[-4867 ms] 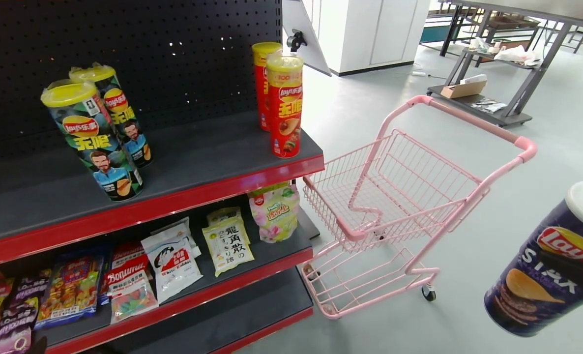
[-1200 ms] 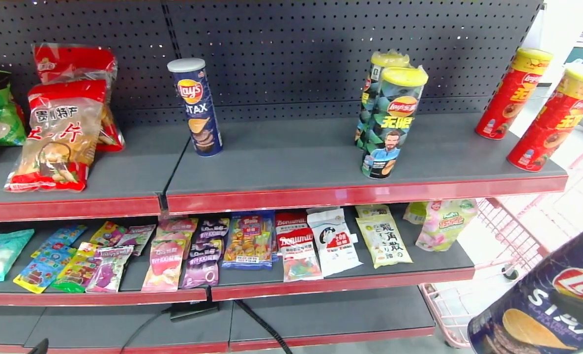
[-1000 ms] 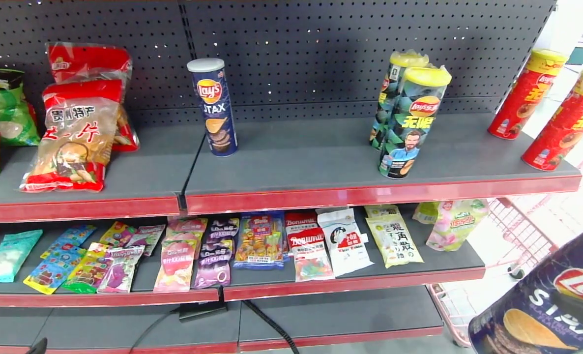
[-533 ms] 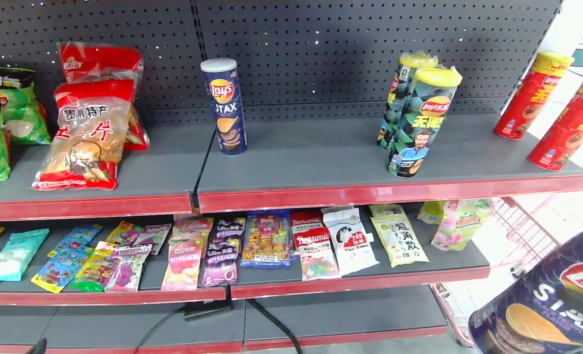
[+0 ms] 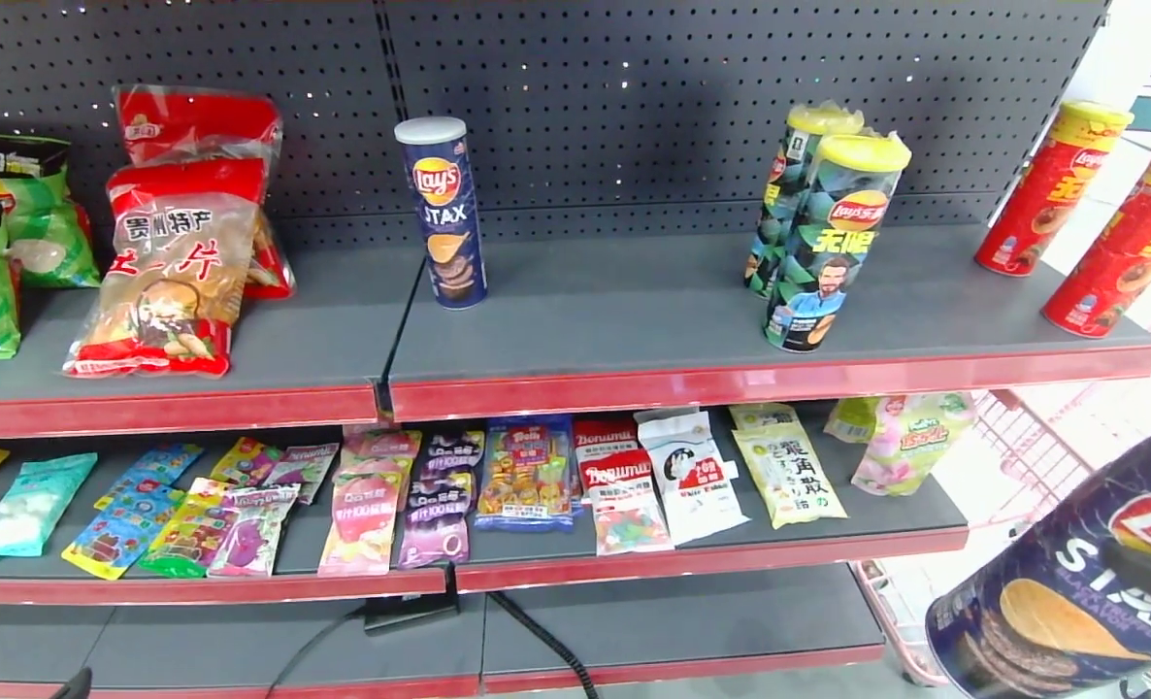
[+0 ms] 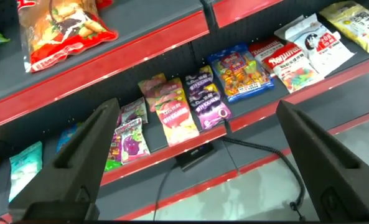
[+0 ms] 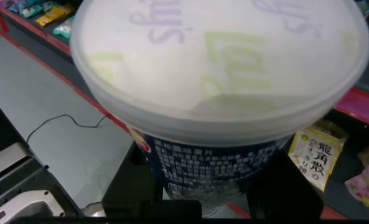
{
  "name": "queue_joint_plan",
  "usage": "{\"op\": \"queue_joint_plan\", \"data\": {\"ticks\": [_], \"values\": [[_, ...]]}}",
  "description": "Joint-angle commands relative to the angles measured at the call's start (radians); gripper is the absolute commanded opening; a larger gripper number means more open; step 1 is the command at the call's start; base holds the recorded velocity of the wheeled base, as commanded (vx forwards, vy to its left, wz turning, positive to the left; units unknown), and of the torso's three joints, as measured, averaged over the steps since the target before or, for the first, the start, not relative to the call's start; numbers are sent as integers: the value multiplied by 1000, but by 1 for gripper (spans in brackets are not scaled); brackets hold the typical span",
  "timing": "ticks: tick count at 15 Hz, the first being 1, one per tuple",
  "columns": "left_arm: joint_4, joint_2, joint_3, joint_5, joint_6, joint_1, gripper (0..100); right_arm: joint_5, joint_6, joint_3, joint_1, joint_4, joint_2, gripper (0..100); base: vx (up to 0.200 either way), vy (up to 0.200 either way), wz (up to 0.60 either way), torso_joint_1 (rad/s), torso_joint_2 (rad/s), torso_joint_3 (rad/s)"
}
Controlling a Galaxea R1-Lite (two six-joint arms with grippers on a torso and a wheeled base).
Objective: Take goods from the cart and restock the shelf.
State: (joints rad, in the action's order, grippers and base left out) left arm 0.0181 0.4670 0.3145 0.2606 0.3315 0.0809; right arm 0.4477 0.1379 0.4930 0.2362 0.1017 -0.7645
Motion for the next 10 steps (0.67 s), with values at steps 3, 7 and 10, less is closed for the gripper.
{"op": "queue_joint_plan", "data": {"ticks": [3,7,10], "values": [[-1,-4,-2,0,0,0,100,0,0,32,38,1,-27,0,0,200,0,6,6,-1],[0,-14,-3,0,0,0,100,0,2,45,54,3,-53,0,0,200,0,0,4,2],[0,-14,-6,0,0,0,100,0,2,58,54,3,-64,0,0,67,0,2,1,2]]}}
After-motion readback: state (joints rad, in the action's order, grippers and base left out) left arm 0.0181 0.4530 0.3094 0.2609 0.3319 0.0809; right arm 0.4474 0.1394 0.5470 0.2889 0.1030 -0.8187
